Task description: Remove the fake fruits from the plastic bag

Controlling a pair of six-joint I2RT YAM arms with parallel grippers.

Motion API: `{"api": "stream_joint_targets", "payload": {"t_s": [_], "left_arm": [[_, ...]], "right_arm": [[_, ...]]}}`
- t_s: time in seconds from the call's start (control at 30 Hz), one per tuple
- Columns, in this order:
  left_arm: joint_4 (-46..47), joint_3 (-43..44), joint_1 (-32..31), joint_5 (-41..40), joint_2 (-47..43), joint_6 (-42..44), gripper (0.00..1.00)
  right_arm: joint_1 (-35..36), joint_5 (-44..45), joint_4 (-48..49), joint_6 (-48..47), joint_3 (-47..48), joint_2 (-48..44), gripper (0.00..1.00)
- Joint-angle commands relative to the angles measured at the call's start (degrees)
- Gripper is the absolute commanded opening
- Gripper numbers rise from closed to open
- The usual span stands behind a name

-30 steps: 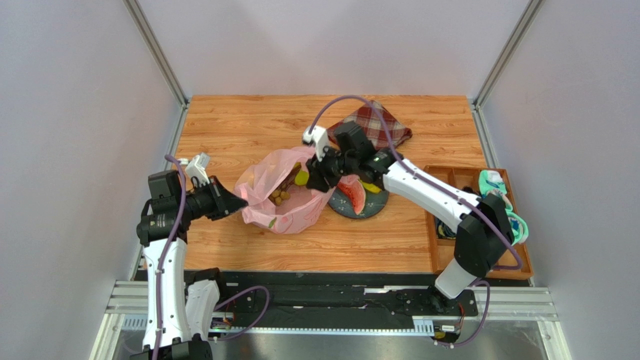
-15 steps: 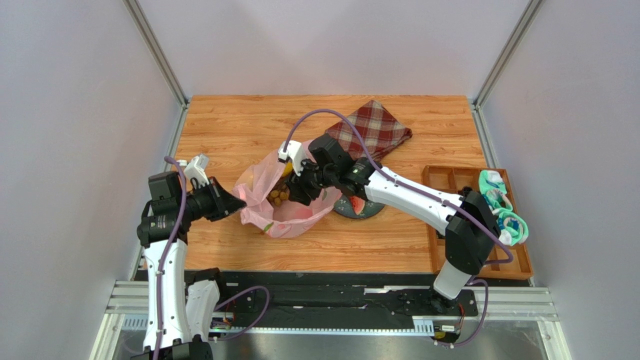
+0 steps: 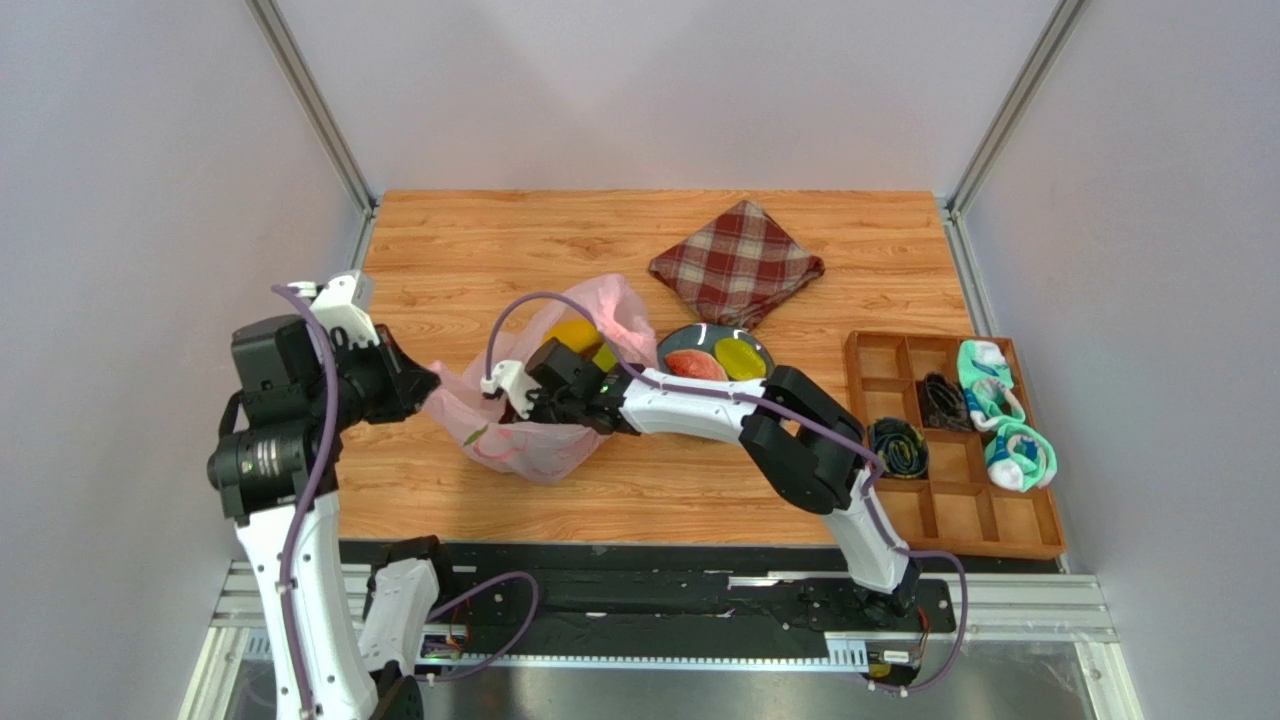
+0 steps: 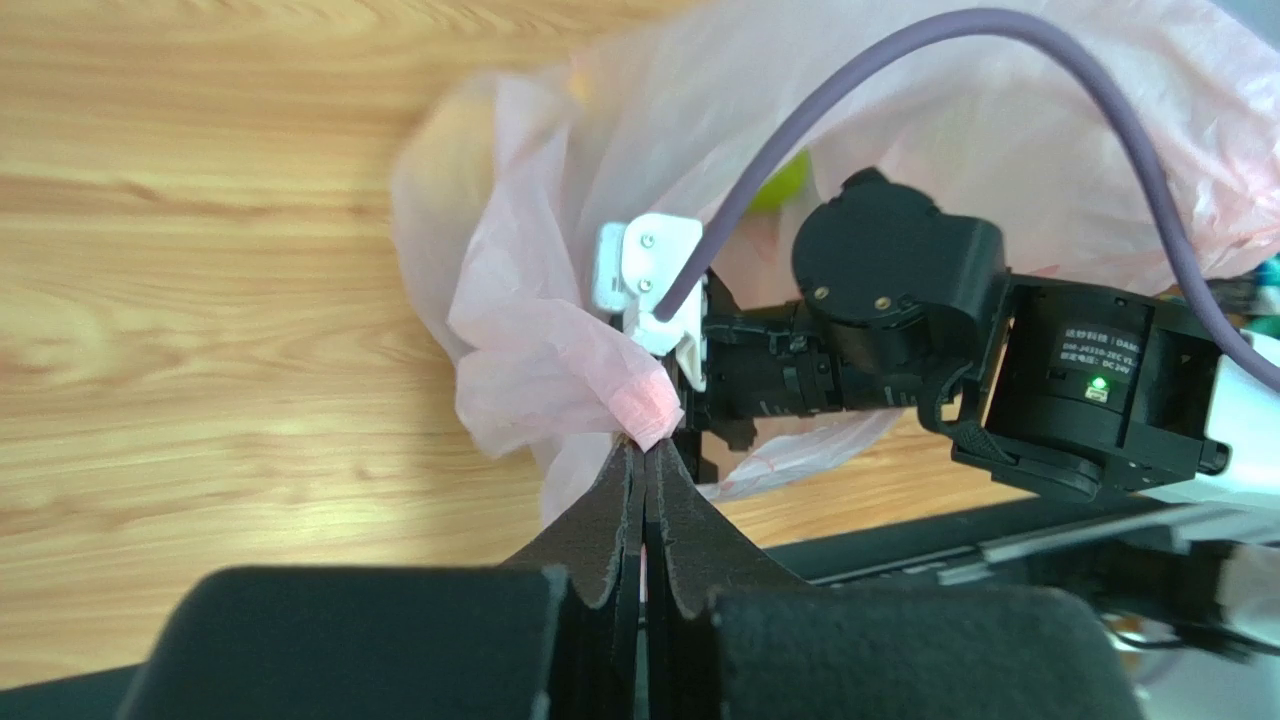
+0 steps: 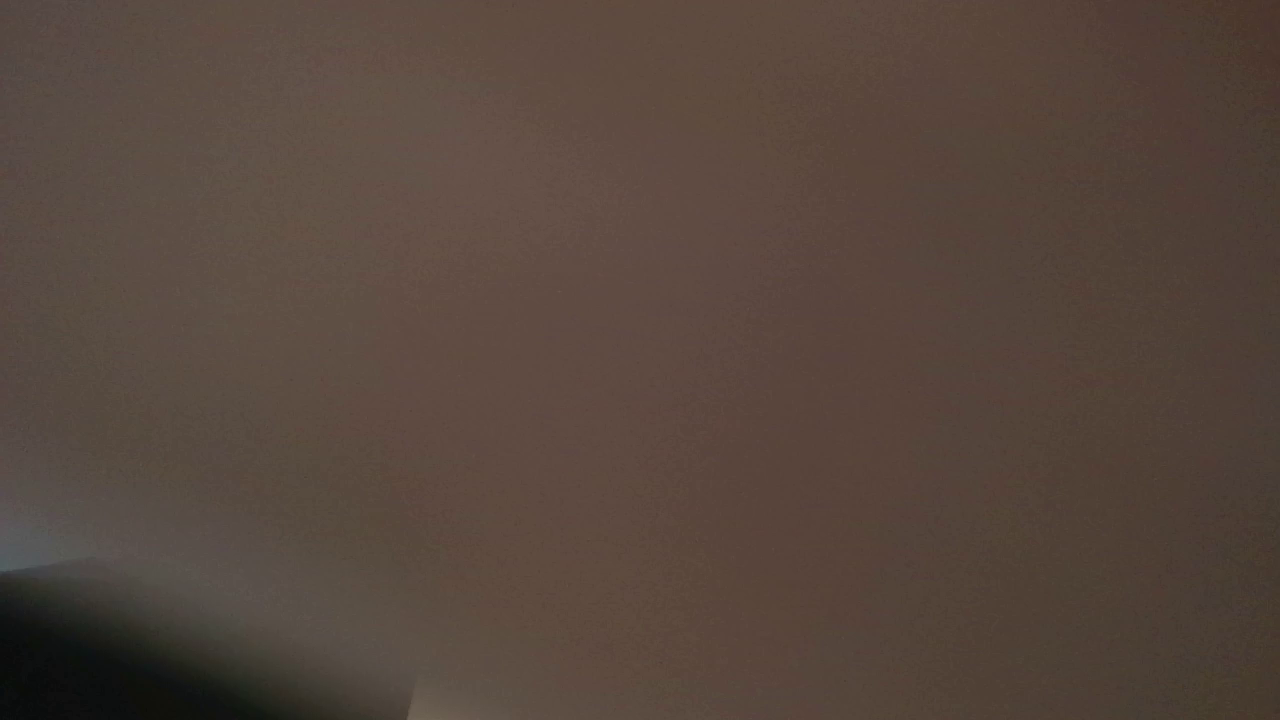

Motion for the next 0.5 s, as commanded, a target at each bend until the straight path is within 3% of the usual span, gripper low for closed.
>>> {"api": "stream_joint_targets", "payload": {"t_s": [0.0,0.2,0.47], "left_arm": [[-8.62,5.27,-0.48,-7.21,-2.17,5.10,0.00],[-6.88,-11.59,-0.40,-0.60,-2.25,2.30,0.00],[-2.91,-13.54,-0.49,-0.34,-1.12,0.79,0.00]], "right_arm": [[0.75,6.42,1.79,-0.32,5.39,-1.50,0.94],[0.22,12.51,2.40,-0.68,2.84,-3.61,1.00],[0.04,18.15,5.21,5.46,8.98,2.89,1.00]]}}
